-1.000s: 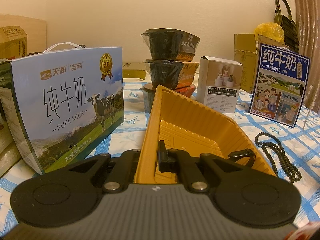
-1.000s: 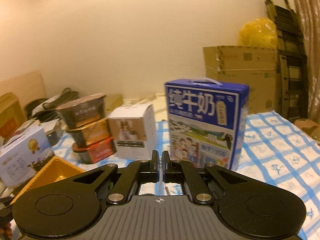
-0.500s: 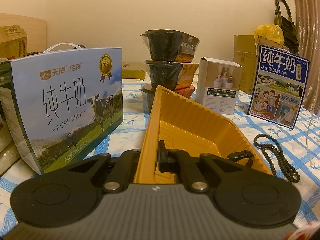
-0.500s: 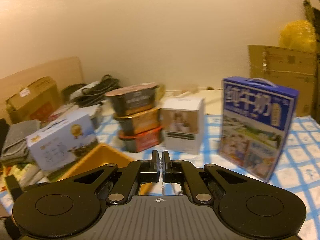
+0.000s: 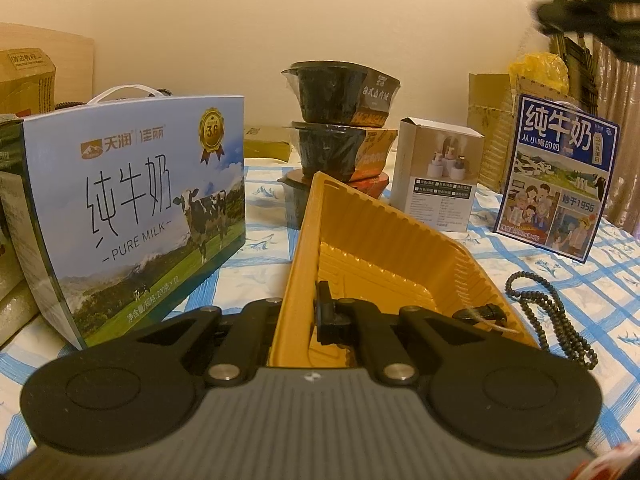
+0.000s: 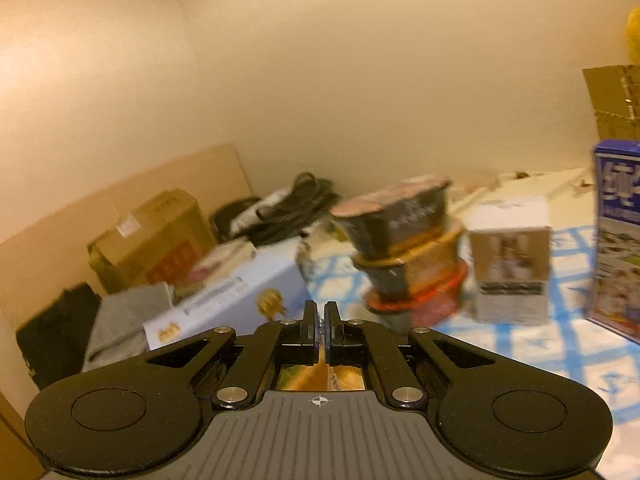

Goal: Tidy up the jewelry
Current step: 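Carry the pearl necklace into the orange tray and release it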

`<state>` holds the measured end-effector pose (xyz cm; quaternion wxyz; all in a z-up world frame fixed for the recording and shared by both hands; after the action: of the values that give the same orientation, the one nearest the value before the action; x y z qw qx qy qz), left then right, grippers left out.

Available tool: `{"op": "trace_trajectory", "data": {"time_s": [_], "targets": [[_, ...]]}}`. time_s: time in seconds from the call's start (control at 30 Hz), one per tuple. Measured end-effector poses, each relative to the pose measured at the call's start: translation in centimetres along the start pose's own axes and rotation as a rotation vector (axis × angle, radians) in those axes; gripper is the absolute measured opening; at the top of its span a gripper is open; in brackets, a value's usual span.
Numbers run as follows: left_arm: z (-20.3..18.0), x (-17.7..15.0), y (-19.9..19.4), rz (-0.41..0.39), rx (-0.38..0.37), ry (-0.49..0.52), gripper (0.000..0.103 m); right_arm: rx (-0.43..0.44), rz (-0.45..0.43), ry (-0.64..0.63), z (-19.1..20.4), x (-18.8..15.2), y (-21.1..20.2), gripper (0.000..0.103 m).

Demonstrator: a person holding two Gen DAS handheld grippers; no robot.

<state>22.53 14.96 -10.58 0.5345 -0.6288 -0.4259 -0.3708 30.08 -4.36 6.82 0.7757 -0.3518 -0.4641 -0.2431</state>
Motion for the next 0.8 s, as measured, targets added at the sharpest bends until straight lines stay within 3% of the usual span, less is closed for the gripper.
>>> {"op": "trace_trajectory", "data": {"time_s": [0.17, 0.33, 0.53, 0.8], "targets": [[0.1, 0.0, 0.0, 0.001, -0.001, -0.006, 0.004, 0.035, -0.032, 0.129, 0.9, -0.6, 3.4, 0.003], [0.1, 0.0, 0.0, -0.001, -0.005, -0.004, 0.004, 0.012, 0.096, 0.212, -0.4, -5.0, 8.1, 0.003], [0.2, 0.0, 0.0, -0.003, -0.008, -0.010, 0.004, -0.026, 0.234, 0.191, -1.7, -10.4, 10.2, 0.003], [0.3, -0.2, 0.0, -0.001, -0.008, -0.014, 0.004, -0.088, 0.319, 0.098, -2.5, -14.9, 8.8, 0.004]]}}
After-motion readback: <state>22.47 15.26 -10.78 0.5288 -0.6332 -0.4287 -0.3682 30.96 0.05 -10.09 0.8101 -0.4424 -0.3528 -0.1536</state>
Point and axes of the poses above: each gripper's, at about its wrist camera, not at the fingertips, and y roughly the way its jaws point, z to its left, x to its top, the point moved 7 cm from there along y, roughly the way its jaws point, and after that the axes turned 14 degrees about -x, right-handed, at the moved point
